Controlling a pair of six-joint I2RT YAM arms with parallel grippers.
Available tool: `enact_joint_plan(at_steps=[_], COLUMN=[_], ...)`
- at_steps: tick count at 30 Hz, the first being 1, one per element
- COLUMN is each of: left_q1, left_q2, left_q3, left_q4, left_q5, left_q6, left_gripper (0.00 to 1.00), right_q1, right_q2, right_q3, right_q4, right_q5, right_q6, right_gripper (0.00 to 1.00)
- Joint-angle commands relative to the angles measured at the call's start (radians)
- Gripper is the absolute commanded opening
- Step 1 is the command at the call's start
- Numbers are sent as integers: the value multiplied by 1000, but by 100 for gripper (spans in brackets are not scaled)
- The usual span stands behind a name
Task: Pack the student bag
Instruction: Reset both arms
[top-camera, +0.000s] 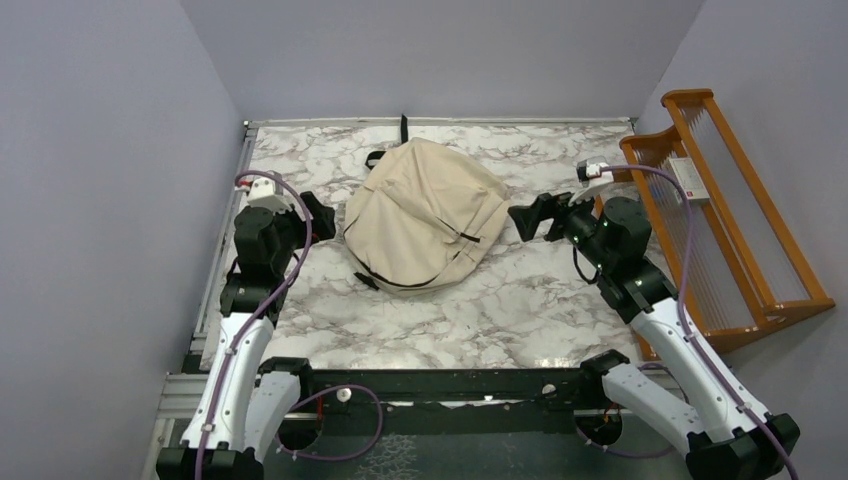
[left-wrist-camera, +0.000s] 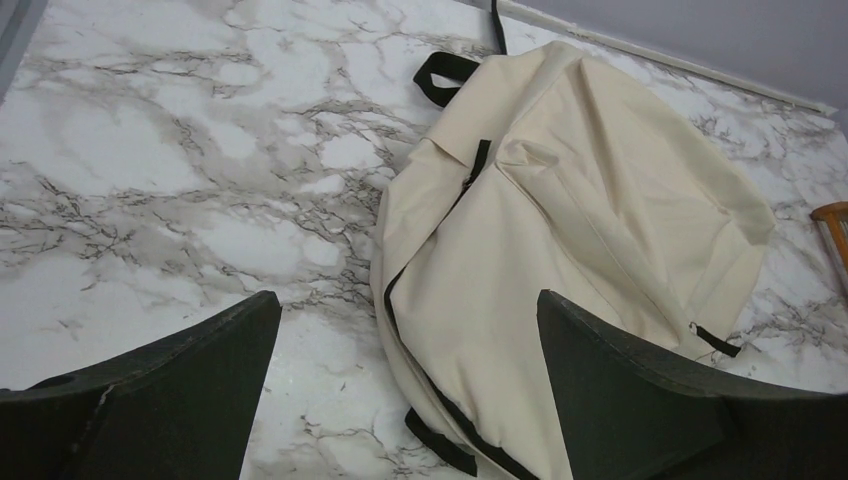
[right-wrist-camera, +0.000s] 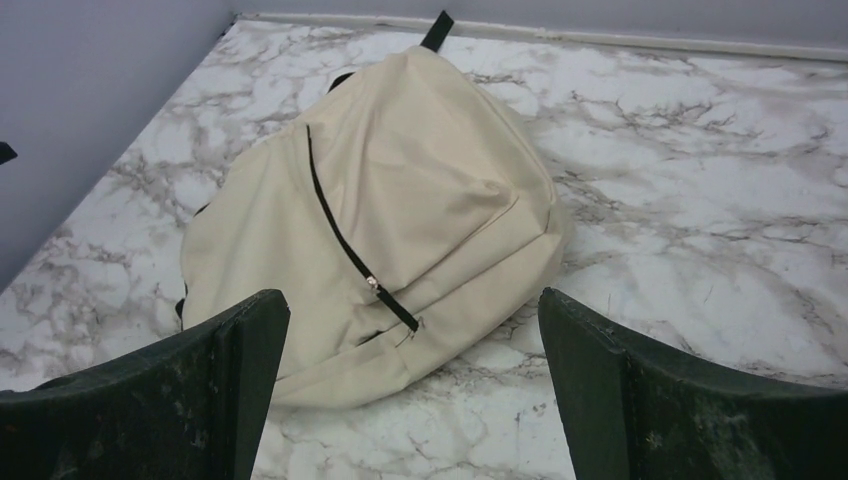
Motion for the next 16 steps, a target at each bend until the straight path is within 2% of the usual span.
enact_joint_plan(at_steps=[1, 9, 16], left_q1=[6, 4, 0], left_q2=[-96, -167, -185], left_q3=[-50, -112, -106], left_q4=[-1, -13, -18], left_q5=[-73, -96, -111], left_q6=[-15, -41, -27], left_gripper=[99, 99, 99], right_q1=[-10, -10, -9], right_q2=[-78, -176, -204], right_q3=[-78, -201, -261], right_q4=[30, 51, 69], right_q5=[-80, -39, -13], right_q6=[42, 95, 107], right_gripper=[100, 100, 100])
